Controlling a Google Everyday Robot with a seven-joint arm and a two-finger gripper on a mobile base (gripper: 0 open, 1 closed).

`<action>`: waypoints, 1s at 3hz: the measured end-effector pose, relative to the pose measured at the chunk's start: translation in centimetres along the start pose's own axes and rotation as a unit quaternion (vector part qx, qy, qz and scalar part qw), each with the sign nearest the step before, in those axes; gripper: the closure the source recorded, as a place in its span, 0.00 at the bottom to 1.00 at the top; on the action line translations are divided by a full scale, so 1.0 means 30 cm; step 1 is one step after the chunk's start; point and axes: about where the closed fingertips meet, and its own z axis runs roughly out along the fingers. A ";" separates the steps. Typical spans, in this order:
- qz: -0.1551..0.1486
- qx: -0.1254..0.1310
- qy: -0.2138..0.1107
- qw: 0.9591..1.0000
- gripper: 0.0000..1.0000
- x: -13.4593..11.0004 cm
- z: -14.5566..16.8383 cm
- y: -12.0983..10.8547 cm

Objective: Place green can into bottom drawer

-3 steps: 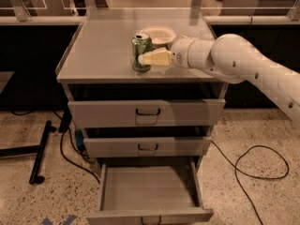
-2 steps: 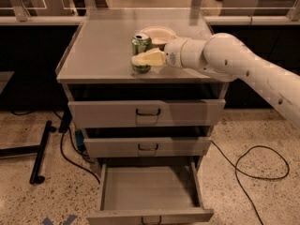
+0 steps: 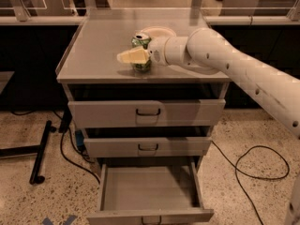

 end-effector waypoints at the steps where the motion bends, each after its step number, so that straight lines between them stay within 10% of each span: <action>1: -0.001 -0.019 0.006 1.000 0.43 -0.003 0.036 0.033; 3: -0.010 -0.022 -0.003 1.000 0.88 -0.033 -0.097 0.076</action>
Offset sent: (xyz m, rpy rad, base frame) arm -0.0128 -0.0028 0.0081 0.0018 0.0154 0.0325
